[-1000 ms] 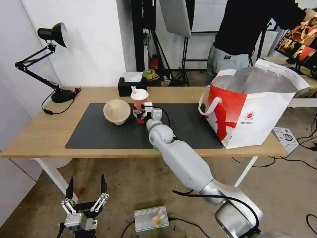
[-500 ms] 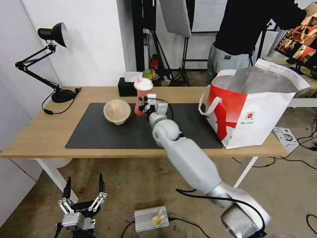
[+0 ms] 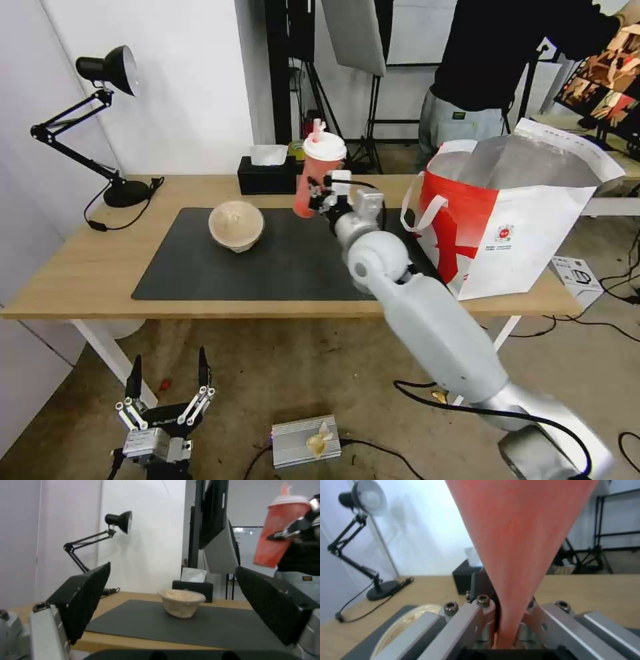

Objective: Pick up the trash from the table and place it into the takeout bag.

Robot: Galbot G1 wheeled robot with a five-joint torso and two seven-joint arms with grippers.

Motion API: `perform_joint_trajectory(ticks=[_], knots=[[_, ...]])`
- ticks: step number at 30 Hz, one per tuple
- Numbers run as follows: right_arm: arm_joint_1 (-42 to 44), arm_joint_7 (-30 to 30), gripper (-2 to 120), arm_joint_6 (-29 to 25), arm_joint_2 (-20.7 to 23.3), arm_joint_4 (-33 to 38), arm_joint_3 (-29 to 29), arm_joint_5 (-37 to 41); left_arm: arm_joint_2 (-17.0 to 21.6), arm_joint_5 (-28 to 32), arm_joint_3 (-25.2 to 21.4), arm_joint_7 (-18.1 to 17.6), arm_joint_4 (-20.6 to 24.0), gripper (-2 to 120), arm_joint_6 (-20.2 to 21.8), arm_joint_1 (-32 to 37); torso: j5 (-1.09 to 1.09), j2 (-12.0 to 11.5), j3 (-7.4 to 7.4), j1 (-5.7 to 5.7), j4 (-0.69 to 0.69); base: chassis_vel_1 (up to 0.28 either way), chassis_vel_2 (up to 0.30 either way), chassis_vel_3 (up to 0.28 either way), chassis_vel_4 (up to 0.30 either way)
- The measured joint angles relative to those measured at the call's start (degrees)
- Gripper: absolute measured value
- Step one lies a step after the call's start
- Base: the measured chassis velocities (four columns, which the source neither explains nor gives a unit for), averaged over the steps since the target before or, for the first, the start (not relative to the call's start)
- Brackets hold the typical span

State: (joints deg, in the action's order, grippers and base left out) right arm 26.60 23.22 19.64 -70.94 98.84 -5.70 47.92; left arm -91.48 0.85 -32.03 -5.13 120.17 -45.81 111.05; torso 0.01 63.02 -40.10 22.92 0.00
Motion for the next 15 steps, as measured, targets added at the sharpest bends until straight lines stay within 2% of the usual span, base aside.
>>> perform_joint_trajectory(ticks=[5, 15], knots=[[0.68, 1.55, 2, 0.78, 3.37, 4.39, 2.72, 2.51, 0.0, -0.03, 0.33, -0.01, 0.09, 100, 0.0, -0.3, 0.0, 0.0, 0.0, 0.0, 0.0, 0.0, 0.0, 0.0, 0.0], [1.94, 4.83, 2, 3.46, 13.19, 13.52, 10.4, 9.38, 0.03, -0.45, 0.71, -0.02, 0.66, 100, -0.01, -0.36, 0.0, 0.0, 0.0, 0.0, 0.01, 0.0, 0.0, 0.0, 0.0]])
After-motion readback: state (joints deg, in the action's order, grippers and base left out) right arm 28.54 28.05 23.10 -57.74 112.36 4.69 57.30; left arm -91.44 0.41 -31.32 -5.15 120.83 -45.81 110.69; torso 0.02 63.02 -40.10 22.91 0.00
